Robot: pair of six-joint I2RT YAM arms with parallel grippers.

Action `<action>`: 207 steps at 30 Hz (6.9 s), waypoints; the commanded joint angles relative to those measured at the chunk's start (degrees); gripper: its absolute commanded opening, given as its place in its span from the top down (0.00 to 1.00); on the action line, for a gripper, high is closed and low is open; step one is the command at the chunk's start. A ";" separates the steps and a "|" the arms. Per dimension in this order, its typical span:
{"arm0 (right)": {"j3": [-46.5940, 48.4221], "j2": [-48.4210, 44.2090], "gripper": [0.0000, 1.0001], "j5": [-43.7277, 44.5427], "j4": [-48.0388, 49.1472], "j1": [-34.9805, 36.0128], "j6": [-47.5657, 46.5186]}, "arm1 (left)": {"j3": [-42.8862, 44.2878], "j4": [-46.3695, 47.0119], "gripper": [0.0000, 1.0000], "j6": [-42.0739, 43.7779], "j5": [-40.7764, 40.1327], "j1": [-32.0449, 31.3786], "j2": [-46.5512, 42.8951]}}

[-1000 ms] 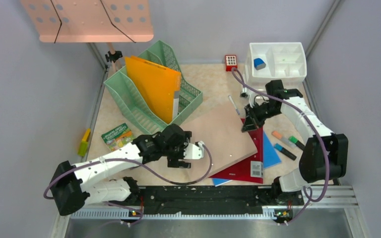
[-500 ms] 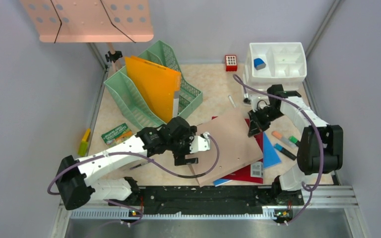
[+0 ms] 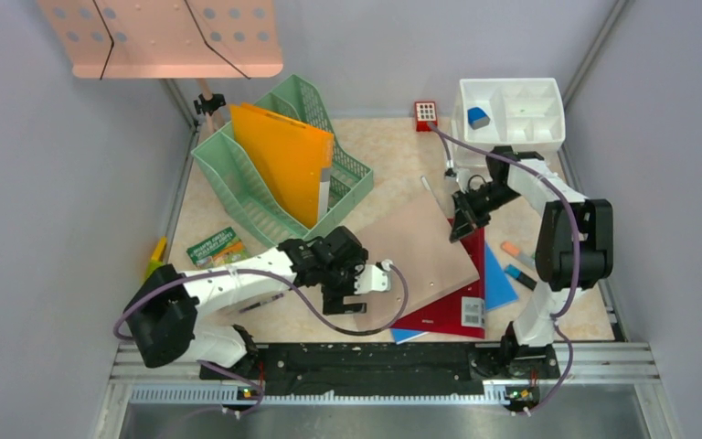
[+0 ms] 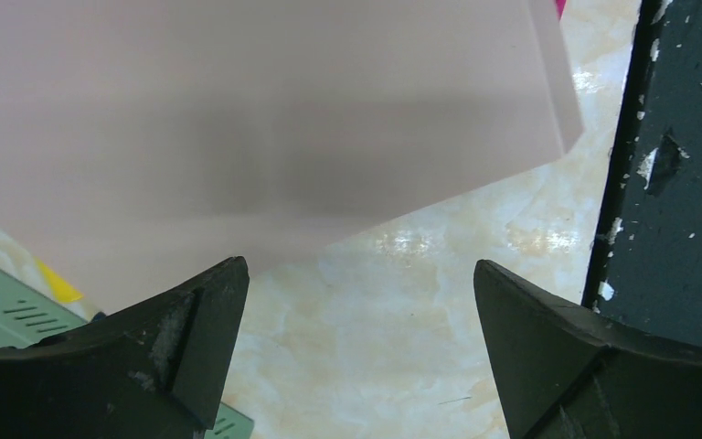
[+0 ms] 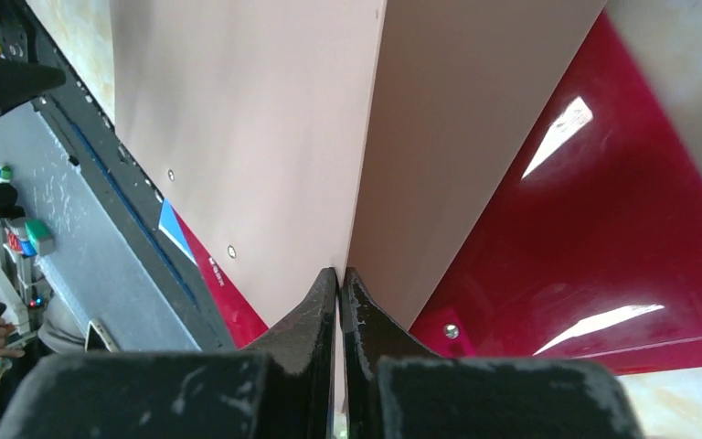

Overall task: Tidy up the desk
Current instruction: Pick up the folder from the center of the board.

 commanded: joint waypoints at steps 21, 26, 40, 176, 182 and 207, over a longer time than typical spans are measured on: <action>10.56 5.75 1.00 11.66 -13.04 -0.16 -17.96 | 23.33 12.41 0.01 -27.41 7.42 15.17 18.49; 10.43 6.98 1.00 10.04 -10.44 -0.14 -15.46 | 26.72 13.77 0.01 -29.74 9.57 15.17 24.81; 8.30 -0.16 0.42 9.58 -0.55 -1.93 -3.90 | 28.19 13.66 0.02 -32.18 12.11 15.09 29.44; -13.63 -3.57 0.24 9.81 11.48 -11.70 17.31 | 1.30 36.80 0.11 -61.94 17.74 14.12 23.96; -11.97 -4.23 0.23 12.98 8.05 -11.79 16.39 | 0.82 37.20 0.11 -62.59 16.56 14.10 23.59; -13.72 1.46 0.23 -5.00 17.19 -10.56 18.82 | -3.22 48.95 0.12 -66.98 29.19 11.92 27.57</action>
